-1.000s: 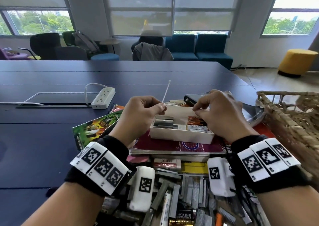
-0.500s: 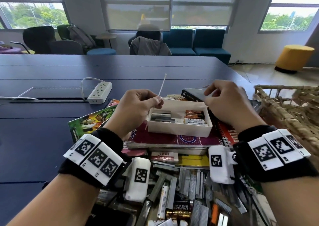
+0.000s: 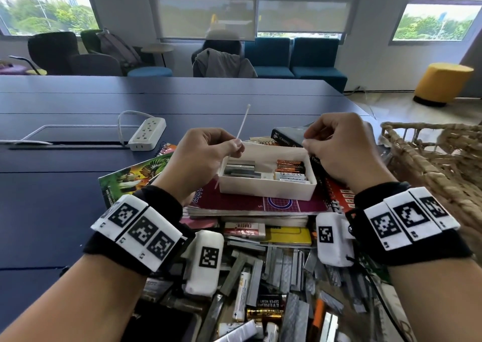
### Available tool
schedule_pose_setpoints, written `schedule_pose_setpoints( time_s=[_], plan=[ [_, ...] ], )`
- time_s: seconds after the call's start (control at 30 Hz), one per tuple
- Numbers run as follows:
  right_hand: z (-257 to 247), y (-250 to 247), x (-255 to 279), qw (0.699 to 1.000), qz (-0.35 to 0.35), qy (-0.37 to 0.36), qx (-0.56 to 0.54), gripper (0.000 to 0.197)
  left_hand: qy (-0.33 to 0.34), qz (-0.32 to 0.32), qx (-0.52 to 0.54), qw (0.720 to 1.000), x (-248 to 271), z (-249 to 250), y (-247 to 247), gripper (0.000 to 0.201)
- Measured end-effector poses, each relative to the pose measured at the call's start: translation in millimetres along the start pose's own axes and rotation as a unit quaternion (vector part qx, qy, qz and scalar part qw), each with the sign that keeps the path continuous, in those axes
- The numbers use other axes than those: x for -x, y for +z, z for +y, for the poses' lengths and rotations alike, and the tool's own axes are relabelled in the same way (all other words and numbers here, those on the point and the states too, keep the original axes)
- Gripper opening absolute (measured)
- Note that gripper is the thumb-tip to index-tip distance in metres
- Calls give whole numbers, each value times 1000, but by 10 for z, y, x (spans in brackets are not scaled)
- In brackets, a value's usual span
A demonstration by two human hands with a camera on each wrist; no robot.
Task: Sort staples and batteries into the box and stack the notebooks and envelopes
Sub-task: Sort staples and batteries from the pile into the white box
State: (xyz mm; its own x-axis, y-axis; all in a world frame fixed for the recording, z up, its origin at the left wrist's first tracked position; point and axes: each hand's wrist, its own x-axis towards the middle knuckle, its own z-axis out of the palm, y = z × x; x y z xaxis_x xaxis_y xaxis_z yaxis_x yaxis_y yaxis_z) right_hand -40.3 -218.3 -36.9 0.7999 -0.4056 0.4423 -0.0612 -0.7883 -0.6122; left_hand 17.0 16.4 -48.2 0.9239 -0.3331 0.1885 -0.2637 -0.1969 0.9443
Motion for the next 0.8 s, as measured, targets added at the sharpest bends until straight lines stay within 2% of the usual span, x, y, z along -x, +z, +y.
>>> schedule_pose_setpoints(
  time_s=[0.2,0.27,0.37,0.47,0.63,0.8],
  plan=[
    [-83,-32,-6,998,26,-17,-61,15,5,-16,21,1000,2,0,-7,19],
    [-191,-62,43,994,-13,-41,-102,9,13,-25,64,998,12,6,-6,17],
    [-348,-78,139,978,-132,-81,-138,2,44,-29,111,992,39,34,13,14],
    [-394,-44,196,958,-215,-99,-160,11,66,-18,165,984,32,34,25,14],
    [-349,71,210,942,-250,-111,-196,15,90,-20,211,973,9,46,27,15],
    [-347,131,227,940,-236,-117,-219,10,100,-5,186,977,22,51,57,10]
  ],
)
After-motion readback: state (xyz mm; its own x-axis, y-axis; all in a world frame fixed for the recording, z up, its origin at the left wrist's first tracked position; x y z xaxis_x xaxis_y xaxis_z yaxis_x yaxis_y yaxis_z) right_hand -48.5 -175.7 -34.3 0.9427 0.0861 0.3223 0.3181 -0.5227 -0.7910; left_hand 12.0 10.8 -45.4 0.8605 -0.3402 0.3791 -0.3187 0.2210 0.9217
